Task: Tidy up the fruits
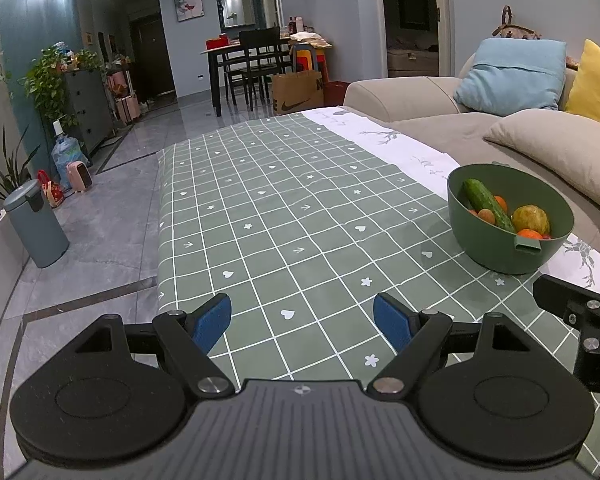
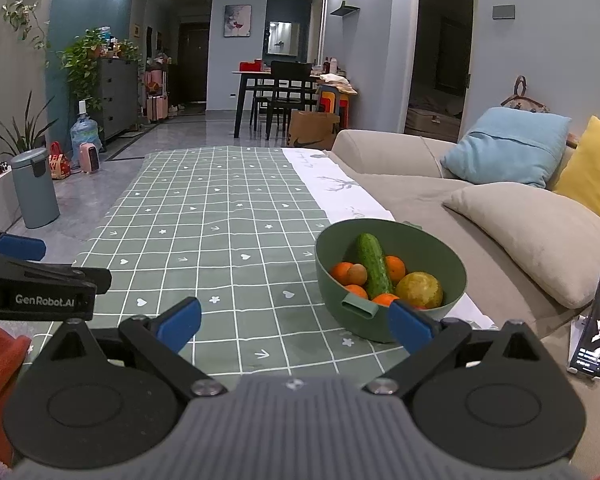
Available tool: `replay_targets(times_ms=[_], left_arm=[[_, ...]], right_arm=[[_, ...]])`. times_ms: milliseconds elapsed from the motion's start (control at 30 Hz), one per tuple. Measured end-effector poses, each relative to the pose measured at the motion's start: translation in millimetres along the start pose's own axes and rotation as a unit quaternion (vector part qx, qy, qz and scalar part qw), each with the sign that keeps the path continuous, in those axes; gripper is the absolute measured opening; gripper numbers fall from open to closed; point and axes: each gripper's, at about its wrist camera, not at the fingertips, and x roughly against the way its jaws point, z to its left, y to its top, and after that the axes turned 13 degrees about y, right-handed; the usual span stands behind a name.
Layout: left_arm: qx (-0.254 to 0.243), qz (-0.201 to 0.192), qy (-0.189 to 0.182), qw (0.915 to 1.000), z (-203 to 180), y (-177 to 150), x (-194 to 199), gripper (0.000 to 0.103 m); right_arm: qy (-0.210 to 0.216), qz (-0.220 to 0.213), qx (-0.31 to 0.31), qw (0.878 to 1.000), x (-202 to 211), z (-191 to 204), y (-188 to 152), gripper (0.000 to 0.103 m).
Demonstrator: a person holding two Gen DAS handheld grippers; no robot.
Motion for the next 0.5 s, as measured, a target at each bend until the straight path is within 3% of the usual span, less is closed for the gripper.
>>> replay_targets(times_ms=[500], left_arm=[[0.001,-0.001,0.002,1.0000,1.5,-0.3,0.0,0.095]], right_arm=[[0.003,-0.002,0.001,1.000,0.9,0.1,-0.6,0.096]])
